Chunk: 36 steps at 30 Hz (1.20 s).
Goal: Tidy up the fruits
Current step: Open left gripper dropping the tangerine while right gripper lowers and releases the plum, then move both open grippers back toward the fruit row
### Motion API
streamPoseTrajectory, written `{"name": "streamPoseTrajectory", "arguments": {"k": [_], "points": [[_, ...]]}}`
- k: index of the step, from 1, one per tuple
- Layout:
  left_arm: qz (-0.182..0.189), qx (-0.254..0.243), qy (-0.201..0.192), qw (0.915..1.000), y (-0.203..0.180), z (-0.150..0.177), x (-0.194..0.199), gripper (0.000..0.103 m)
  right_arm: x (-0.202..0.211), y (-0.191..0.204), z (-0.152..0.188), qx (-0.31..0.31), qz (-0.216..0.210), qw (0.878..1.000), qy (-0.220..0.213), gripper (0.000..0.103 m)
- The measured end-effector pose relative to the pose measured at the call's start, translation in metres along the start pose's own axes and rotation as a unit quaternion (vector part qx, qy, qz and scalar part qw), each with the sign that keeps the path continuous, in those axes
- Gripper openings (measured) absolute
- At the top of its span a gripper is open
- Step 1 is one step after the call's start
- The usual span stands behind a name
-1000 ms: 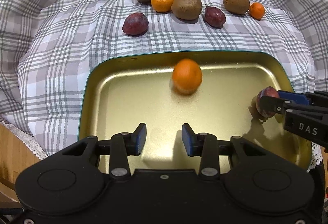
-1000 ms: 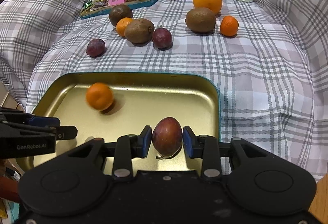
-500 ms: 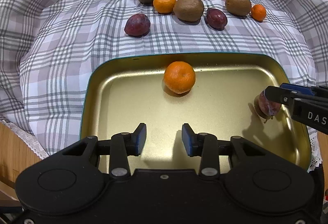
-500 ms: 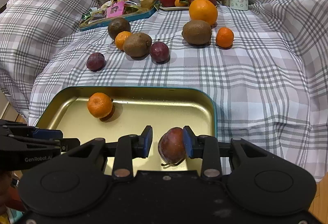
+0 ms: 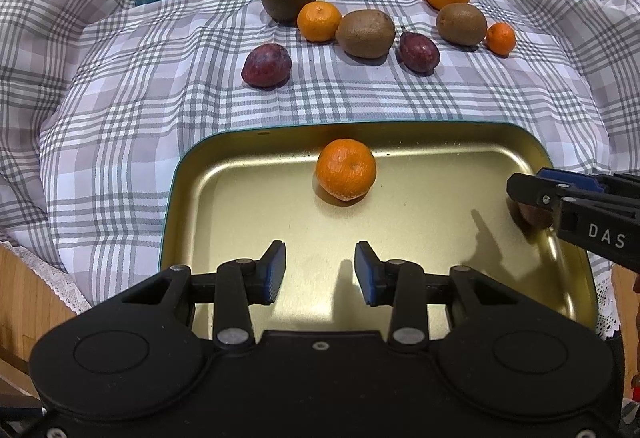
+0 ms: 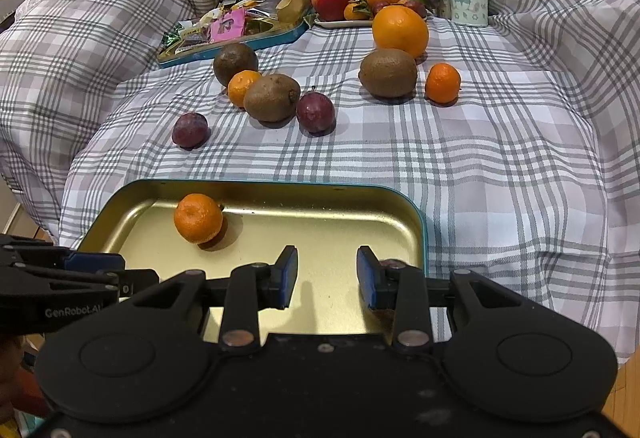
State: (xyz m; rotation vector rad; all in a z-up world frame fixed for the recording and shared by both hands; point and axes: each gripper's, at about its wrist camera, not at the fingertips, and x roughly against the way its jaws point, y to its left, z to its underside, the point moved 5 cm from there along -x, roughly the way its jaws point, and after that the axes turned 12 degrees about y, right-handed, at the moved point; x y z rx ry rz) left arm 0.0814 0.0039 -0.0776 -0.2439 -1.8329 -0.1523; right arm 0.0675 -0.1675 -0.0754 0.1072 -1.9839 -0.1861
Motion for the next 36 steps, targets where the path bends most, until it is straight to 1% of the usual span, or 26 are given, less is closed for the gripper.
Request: {"name": "streamPoseTrajectory", "arguments": {"k": [20, 27, 36], "points": [[-0.003, 0.017, -0.035, 0.9992, 0.012, -0.029, 0.012, 0.047, 0.001, 0.001, -0.025, -0.002, -0.002, 1.000, -0.026, 0.036], [-0.006, 0.028, -0.052, 0.9982, 0.020, -0.045, 0.015, 0.047, 0.001, 0.004, -0.038, 0.005, -0.002, 0.999, -0.037, 0.036], [-0.015, 0.029, -0.067, 0.9972, 0.027, -0.062, 0.015, 0.047, 0.001, 0.006, -0.058, 0.005, -0.002, 0.998, -0.057, 0.036]]}}
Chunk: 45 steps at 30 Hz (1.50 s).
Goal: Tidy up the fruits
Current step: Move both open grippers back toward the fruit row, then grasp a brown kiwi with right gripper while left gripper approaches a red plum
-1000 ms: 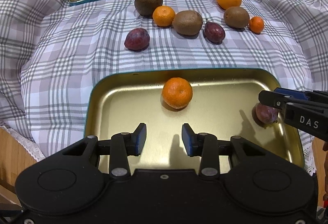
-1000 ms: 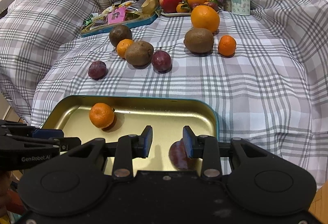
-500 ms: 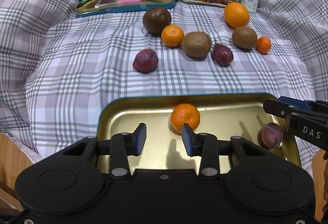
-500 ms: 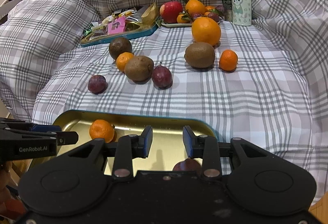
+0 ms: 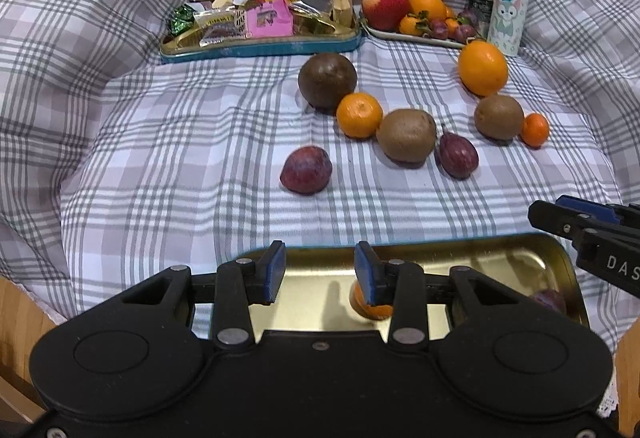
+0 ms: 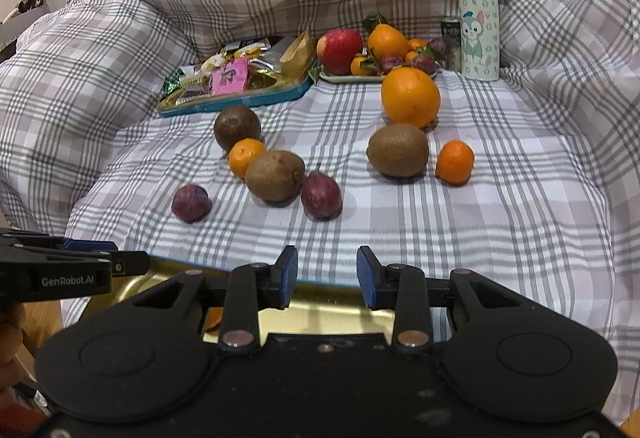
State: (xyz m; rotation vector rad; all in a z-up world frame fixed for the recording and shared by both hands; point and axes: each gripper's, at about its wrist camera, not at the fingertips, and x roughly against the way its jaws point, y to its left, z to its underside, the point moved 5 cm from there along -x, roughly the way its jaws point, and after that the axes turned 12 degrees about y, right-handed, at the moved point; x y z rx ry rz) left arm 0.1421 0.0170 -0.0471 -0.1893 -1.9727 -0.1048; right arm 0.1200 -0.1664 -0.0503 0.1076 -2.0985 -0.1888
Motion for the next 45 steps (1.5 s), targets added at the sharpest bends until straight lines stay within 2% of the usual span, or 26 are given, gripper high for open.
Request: {"name": "streamPoseTrajectory", "arguments": {"k": [15, 36, 45], "points": [[0.005, 0.013, -0.010, 0.9999, 0.010, -0.019, -0.008, 0.047, -0.018, 0.016, -0.039, 0.017, -0.003, 1.000, -0.021, 0.036], [0.018, 0.021, 0.008, 0.9996, 0.024, -0.024, -0.029, 0.047, -0.072, 0.047, -0.075, 0.035, -0.007, 0.999, -0.004, 0.036], [0.027, 0.026, 0.012, 0.9992, 0.029, -0.026, -0.034, 0.047, -0.089, 0.052, -0.078, 0.039, 0.013, 0.999, 0.004, 0.036]]}}
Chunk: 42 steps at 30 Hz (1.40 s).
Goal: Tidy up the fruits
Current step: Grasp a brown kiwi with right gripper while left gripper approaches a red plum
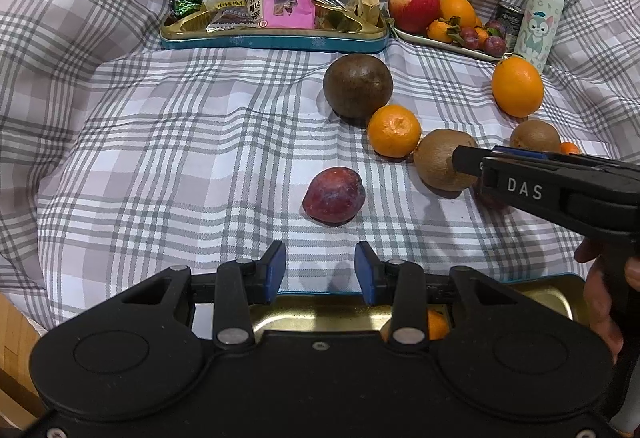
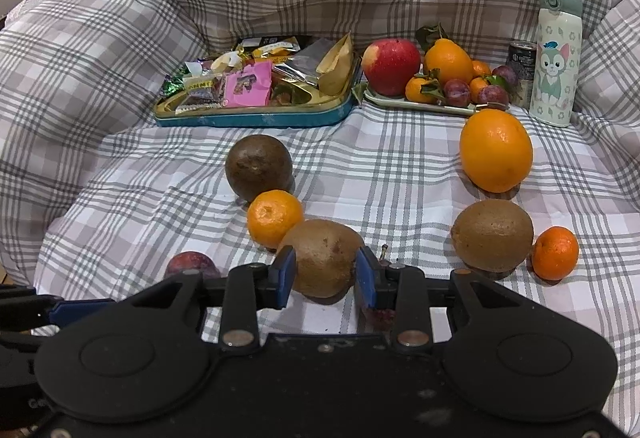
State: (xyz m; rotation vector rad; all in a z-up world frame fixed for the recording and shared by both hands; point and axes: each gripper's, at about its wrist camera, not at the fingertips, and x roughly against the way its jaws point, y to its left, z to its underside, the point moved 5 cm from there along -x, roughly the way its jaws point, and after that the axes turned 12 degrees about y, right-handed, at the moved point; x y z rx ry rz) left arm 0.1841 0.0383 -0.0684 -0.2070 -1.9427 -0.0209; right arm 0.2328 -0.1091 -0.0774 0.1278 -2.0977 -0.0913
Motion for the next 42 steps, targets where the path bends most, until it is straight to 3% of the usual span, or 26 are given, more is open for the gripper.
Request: {"name": "streamPoseTrajectory", "arguments": {"k": [9, 25, 38, 42], "points": [[0.005, -0.004, -0.001, 1.0000, 0.001, -0.002, -0.003, 0.047, -0.013, 0.004, -0.005, 0.002, 0.001, 1.000, 0.007, 0.043], [0.011, -0.025, -0.011, 0.9996, -0.001, -0.011, -0.007, 0.047, -0.032, 0.013, -0.014, 0.034, 0.039, 0.999, -0.003, 0.060], [0.038, -0.052, -0.026, 0.9976, -0.012, -0.024, -0.010, 0.047, -0.044, 0.004, -0.016, 0.034, 0.037, 0.999, 0.002, 0.059], [0.021, -0.046, -0.027, 0.9984, -0.011, -0.027, -0.015, 0.047, -0.044, 0.003, -0.015, 0.038, 0.033, 0.999, 0.000, 0.058]]}}
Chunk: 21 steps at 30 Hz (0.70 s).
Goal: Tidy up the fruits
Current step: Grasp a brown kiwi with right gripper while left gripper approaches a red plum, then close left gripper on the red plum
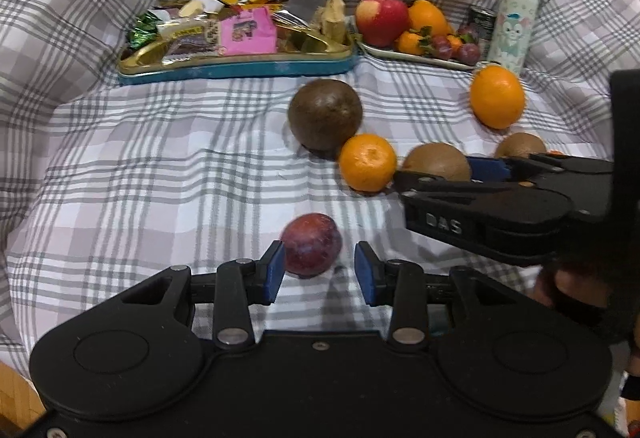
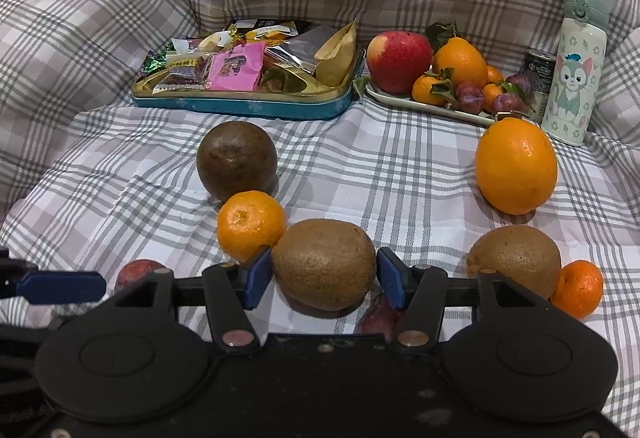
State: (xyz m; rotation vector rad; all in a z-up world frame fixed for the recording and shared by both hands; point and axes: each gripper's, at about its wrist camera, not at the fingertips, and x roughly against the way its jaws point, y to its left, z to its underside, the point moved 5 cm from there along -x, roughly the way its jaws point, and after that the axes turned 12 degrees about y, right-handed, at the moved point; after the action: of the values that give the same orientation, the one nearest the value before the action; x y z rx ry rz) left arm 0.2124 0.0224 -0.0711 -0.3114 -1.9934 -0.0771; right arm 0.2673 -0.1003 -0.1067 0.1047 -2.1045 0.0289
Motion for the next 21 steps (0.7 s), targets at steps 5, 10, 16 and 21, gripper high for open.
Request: {"name": "streamPoseTrajectory", "arguments": {"k": [5, 10, 16, 21], "points": [[-0.006, 0.006, 0.004, 1.0000, 0.004, -0.002, -0.007, 0.047, -0.001, -0.001, -0.001, 0.001, -0.004, 1.000, 0.000, 0.058], [-0.011, 0.001, 0.009, 0.9999, 0.003, -0.003, -0.015, 0.047, -0.001, -0.002, -0.001, -0.004, -0.010, 1.000, -0.001, 0.058], [-0.017, 0.001, 0.001, 0.9998, 0.002, -0.009, -0.017, 0.049, 0.000, -0.004, -0.002, -0.017, -0.020, 1.000, -0.001, 0.058], [-0.022, -0.001, 0.006, 0.9997, 0.002, -0.010, -0.023, 0.051, 0.004, -0.003, -0.004, -0.019, -0.023, 1.000, -0.009, 0.058]]}}
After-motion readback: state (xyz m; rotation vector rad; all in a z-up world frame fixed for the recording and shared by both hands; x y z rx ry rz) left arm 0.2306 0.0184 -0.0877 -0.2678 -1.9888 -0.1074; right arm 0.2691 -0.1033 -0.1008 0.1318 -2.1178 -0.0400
